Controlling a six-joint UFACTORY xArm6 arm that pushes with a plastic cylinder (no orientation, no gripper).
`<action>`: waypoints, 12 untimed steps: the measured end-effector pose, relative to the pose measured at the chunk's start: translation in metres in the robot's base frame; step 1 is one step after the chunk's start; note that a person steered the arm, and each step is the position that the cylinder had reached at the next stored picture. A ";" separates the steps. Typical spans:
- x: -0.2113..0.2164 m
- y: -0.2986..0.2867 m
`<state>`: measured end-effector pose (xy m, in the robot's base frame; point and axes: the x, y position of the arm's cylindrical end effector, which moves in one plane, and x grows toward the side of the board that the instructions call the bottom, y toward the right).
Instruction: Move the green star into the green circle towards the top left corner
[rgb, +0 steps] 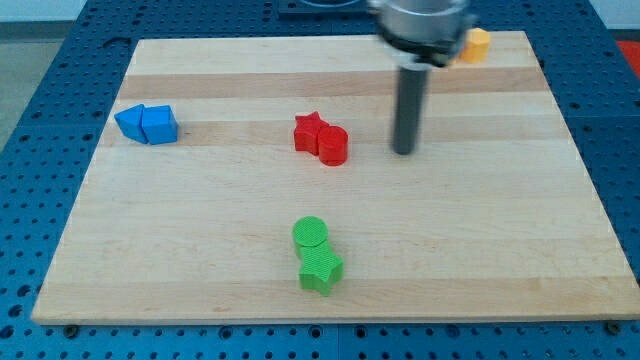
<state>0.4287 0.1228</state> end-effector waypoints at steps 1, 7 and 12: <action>0.073 0.066; 0.189 -0.108; 0.150 -0.117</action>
<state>0.5791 0.0054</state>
